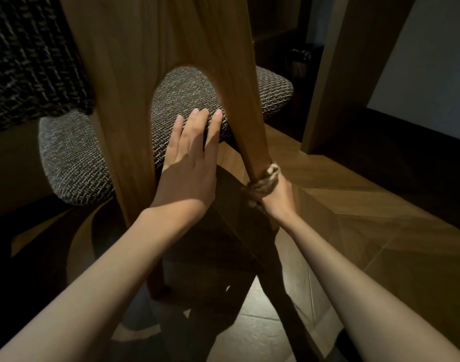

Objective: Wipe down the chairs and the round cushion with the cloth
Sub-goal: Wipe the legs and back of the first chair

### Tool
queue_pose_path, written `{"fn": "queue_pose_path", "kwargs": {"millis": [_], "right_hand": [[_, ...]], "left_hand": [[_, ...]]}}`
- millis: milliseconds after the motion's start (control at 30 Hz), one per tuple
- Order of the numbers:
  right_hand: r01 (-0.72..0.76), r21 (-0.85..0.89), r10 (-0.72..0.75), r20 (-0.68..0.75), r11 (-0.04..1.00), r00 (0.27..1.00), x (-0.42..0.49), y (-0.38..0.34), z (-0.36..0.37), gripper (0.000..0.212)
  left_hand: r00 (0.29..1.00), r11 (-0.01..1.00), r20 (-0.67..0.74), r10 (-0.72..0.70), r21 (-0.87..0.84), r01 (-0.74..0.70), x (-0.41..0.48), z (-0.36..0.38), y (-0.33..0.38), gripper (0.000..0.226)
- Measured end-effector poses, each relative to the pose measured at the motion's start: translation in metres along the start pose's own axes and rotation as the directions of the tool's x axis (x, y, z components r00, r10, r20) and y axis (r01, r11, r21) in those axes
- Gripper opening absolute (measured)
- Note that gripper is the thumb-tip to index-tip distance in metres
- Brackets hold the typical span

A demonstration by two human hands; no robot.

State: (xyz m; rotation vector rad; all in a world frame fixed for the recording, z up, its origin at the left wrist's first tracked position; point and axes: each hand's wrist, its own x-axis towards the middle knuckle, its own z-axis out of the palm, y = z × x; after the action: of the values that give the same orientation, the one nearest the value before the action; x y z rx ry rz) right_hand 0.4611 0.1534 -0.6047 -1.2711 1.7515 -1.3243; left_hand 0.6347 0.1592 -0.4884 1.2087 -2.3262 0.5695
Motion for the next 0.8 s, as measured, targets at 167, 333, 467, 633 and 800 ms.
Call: {"fn": "queue_pose_path", "kwargs": {"millis": [167, 333, 467, 633, 800], "right_hand": [[0.339, 0.012, -0.330, -0.198, 0.941, 0.923, 0.003, -0.033, 0.004, 0.062], [0.017, 0.059, -0.014, -0.059, 0.998, 0.998, 0.004, 0.017, 0.007, 0.066], [-0.090, -0.105, 0.100, 0.097, 0.990, 0.990, 0.004, 0.037, -0.001, 0.069], [0.135, -0.252, -0.117, 0.087, 0.958, 0.989, -0.010, -0.003, -0.036, 0.027], [0.431, -0.076, -0.432, -0.311, 0.899, 0.847, -0.028, -0.082, -0.065, 0.034]], "left_hand": [[1.000, 1.000, -0.022, -0.016, -0.005, 0.016, -0.001, 0.000, 0.002, 0.076], [1.000, 1.000, 0.024, -0.004, -0.006, 0.004, -0.001, -0.002, 0.000, 0.081], [0.999, 1.000, 0.048, 0.001, -0.022, 0.000, -0.001, -0.004, 0.000, 0.080], [0.999, 1.000, 0.053, 0.005, -0.024, -0.003, 0.000, -0.004, 0.000, 0.080], [0.999, 0.998, 0.048, -0.019, -0.066, 0.022, 0.003, -0.005, 0.001, 0.082]]}}
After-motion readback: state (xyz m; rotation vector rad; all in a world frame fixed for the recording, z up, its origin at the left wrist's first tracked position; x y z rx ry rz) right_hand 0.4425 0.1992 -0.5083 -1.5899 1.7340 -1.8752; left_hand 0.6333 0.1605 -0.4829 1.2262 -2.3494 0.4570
